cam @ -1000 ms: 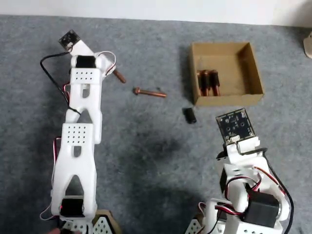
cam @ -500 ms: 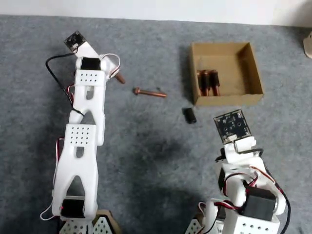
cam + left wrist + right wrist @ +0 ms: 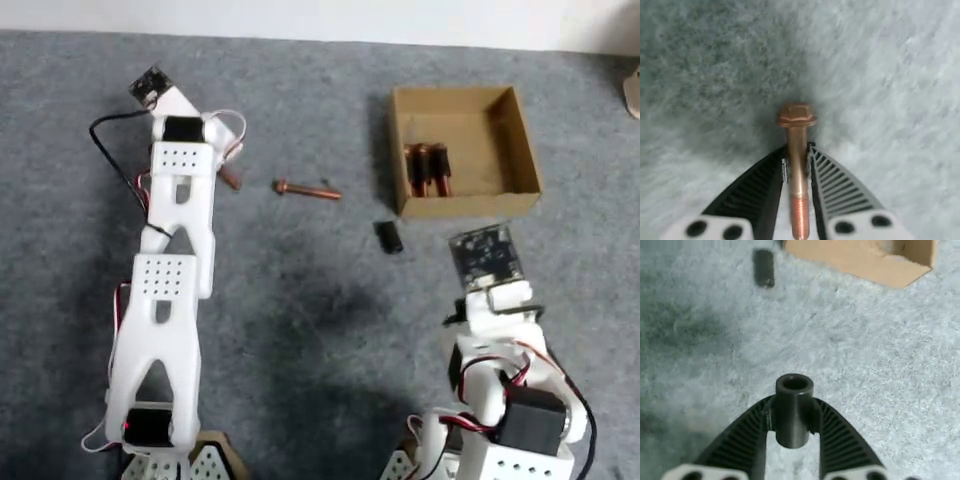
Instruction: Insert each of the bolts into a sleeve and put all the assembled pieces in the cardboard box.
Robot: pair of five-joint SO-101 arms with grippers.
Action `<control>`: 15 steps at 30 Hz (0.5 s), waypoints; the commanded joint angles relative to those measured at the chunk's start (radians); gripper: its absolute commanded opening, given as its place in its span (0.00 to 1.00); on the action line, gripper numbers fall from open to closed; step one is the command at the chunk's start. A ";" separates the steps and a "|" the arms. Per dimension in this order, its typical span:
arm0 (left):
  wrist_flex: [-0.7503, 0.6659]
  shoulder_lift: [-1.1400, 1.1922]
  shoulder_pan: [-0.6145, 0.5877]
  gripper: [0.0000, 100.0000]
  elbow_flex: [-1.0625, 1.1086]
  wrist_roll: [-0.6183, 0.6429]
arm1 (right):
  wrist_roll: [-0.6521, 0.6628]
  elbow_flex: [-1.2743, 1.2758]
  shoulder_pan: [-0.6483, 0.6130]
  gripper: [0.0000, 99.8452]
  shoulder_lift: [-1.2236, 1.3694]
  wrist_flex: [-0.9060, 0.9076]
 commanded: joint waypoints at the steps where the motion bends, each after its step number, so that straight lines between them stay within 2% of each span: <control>1: 0.216 -0.045 0.016 0.01 -0.116 -0.078 | -0.080 -0.004 0.007 0.01 -0.004 -0.079; 4: 0.267 -0.119 0.022 0.01 -0.097 -0.117 | -0.114 -0.004 -0.015 0.01 -0.004 -0.174; 9: 0.272 -0.223 -0.004 0.01 -0.090 -0.124 | -0.155 0.038 -0.171 0.01 -0.004 -0.309; 11: 0.272 -0.259 -0.004 0.01 -0.082 -0.167 | -0.167 0.070 -0.236 0.01 -0.004 -0.378; 15: 0.273 -0.318 -0.010 0.01 -0.007 -0.192 | -0.175 0.171 -0.309 0.01 -0.002 -0.507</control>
